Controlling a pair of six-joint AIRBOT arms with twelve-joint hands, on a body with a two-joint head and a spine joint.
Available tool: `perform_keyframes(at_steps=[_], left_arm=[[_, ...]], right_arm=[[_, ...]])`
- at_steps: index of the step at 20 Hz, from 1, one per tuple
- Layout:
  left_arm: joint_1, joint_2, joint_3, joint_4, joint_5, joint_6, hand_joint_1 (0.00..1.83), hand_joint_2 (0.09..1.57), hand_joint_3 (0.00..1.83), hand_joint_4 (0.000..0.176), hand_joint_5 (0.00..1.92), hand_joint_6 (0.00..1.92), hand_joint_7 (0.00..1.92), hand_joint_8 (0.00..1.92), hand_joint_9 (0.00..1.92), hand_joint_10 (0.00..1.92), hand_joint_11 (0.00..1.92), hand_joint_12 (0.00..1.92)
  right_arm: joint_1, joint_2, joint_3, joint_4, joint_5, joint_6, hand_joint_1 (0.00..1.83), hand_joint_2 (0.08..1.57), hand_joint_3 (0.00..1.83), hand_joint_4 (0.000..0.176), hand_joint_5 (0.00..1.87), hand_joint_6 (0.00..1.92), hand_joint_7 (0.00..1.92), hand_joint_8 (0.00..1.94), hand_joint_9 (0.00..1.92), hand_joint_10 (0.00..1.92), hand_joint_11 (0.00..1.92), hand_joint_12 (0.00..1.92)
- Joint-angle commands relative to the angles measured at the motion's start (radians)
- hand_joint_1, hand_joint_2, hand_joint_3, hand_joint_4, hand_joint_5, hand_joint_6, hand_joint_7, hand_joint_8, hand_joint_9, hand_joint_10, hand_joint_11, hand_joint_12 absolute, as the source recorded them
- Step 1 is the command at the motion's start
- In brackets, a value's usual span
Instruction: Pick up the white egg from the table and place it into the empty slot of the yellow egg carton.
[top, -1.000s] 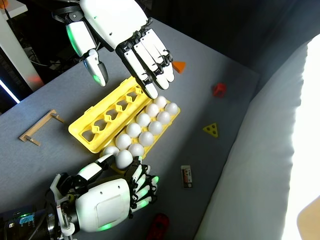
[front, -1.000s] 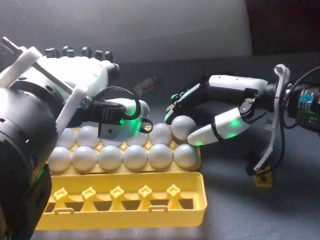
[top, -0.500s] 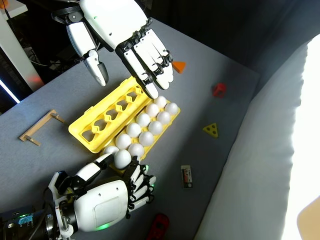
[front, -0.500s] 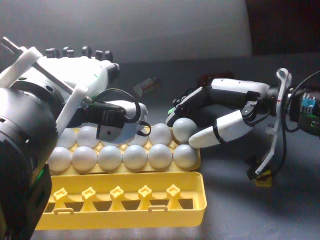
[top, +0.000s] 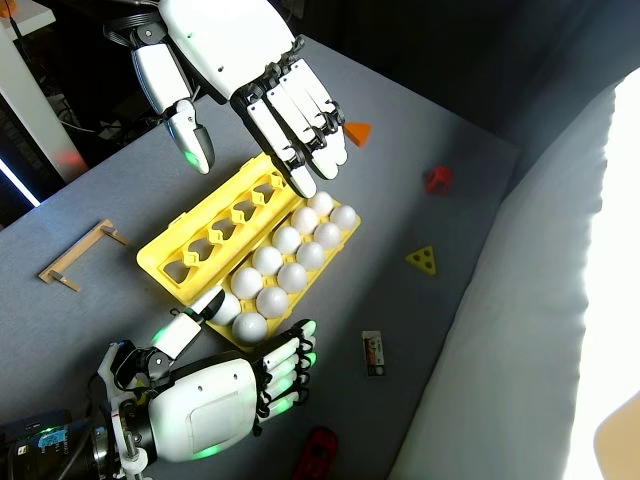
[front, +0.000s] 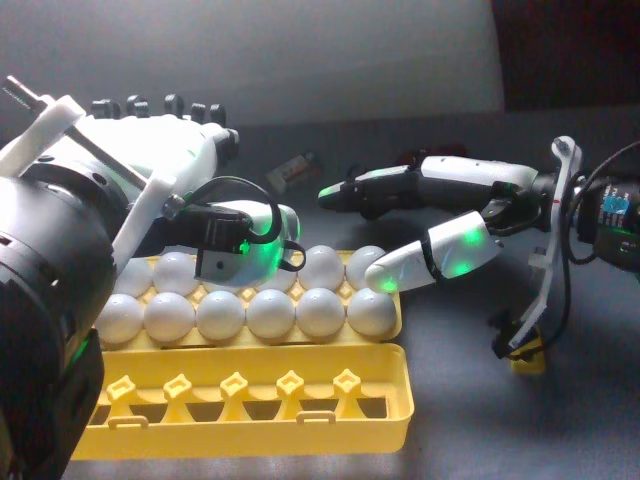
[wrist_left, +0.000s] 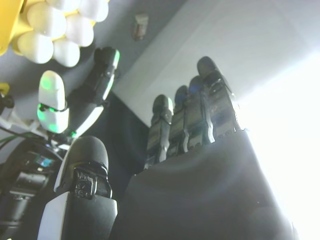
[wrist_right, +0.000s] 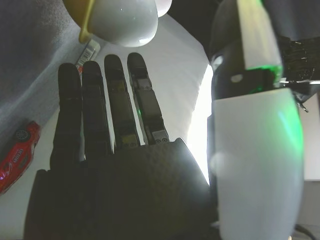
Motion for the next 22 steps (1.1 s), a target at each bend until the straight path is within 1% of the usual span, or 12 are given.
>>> perform_keyframes(at_steps=[1,6,7,10,13,14,17,18,19,20,21,22], left_arm=[[-0.011,-0.006,0.000,0.099,0.011,-0.001,0.08,1.37,0.00,0.039,0.10,0.00,0.02,0.00,0.02,0.00,0.00,0.51],[-0.012,-0.006,0.000,0.095,0.011,-0.001,0.09,1.37,0.00,0.039,0.11,0.00,0.02,0.00,0.01,0.00,0.00,0.49],[-0.013,-0.006,-0.001,0.095,0.011,-0.001,0.09,1.37,0.00,0.039,0.11,0.00,0.02,0.00,0.02,0.00,0.00,0.49],[-0.012,-0.006,-0.002,0.095,0.011,-0.001,0.09,1.37,0.00,0.039,0.11,0.00,0.02,0.00,0.02,0.00,0.00,0.49],[-0.014,-0.006,-0.002,0.095,0.012,-0.001,0.11,1.38,0.00,0.029,0.21,0.02,0.13,0.01,0.06,0.01,0.00,0.59],[-0.016,-0.007,-0.004,0.095,0.014,-0.001,0.11,1.37,0.00,0.027,0.24,0.02,0.19,0.02,0.10,0.02,0.00,0.65],[-0.019,-0.007,-0.010,0.093,0.021,-0.001,0.12,1.37,0.00,0.027,0.35,0.04,0.38,0.04,0.32,0.07,0.00,0.94],[-0.021,-0.007,-0.010,0.092,0.021,-0.001,0.12,1.37,0.00,0.019,0.51,0.08,0.59,0.08,0.47,0.11,0.00,1.26],[-0.023,-0.007,-0.010,0.091,0.022,-0.001,0.12,1.37,0.00,0.019,0.51,0.08,0.59,0.08,0.47,0.11,0.00,1.26],[-0.027,-0.007,-0.010,0.088,0.025,-0.001,0.13,1.37,0.00,0.000,0.64,0.10,0.72,0.09,0.58,0.16,0.03,1.38],[-0.032,-0.007,-0.010,0.087,0.026,-0.001,0.15,1.38,0.00,0.000,0.77,0.47,0.77,0.71,0.60,1.00,0.26,1.59],[-0.035,-0.007,-0.010,0.087,0.026,-0.001,0.15,1.38,0.00,0.000,0.77,0.47,0.77,0.71,0.60,1.00,0.26,1.59]], right_arm=[[0.024,-0.005,0.006,0.059,0.101,0.011,0.79,0.90,0.00,0.000,0.26,0.09,0.23,0.00,0.20,0.00,0.00,0.72],[0.054,0.012,0.013,0.059,0.118,0.020,0.78,0.89,0.00,0.000,0.26,0.07,0.22,0.00,0.20,0.00,0.00,0.69],[0.106,0.065,0.013,0.024,0.132,-0.026,0.78,0.89,0.00,0.000,0.27,0.07,0.22,0.00,0.20,0.00,0.00,0.69],[0.146,0.095,0.009,-0.074,0.124,-0.095,0.78,0.89,0.00,0.000,0.26,0.07,0.22,0.00,0.20,0.00,0.00,0.69],[0.198,0.143,-0.046,-0.214,-0.004,-0.128,0.57,0.97,0.01,0.000,0.32,0.08,0.29,0.02,0.22,0.01,0.00,0.69],[0.214,0.169,-0.082,-0.250,-0.054,-0.140,0.47,1.02,0.03,0.000,0.38,0.10,0.36,0.04,0.28,0.04,0.00,0.79],[0.258,0.277,-0.247,-0.326,-0.209,-0.205,0.30,1.13,0.05,0.000,0.62,0.22,0.60,0.10,0.49,0.16,0.00,1.36],[0.277,0.324,-0.329,-0.331,-0.294,-0.253,0.31,1.17,0.03,0.000,0.65,0.64,0.75,0.20,0.41,0.80,0.00,1.61],[0.287,0.347,-0.369,-0.347,-0.360,-0.258,0.31,1.17,0.03,0.000,0.65,0.64,0.75,0.20,0.41,0.80,0.00,1.61],[0.298,0.376,-0.419,-0.370,-0.418,-0.265,0.31,1.19,0.02,0.000,0.64,0.85,0.75,0.42,0.39,1.08,0.02,1.77],[0.315,0.408,-0.474,-0.372,-0.469,-0.301,0.32,1.21,0.01,0.000,0.69,1.14,0.76,1.00,0.51,1.50,0.36,1.91],[0.323,0.422,-0.504,-0.372,-0.508,-0.314,0.32,1.21,0.01,0.000,0.69,1.14,0.76,1.00,0.51,1.50,0.36,1.91]])
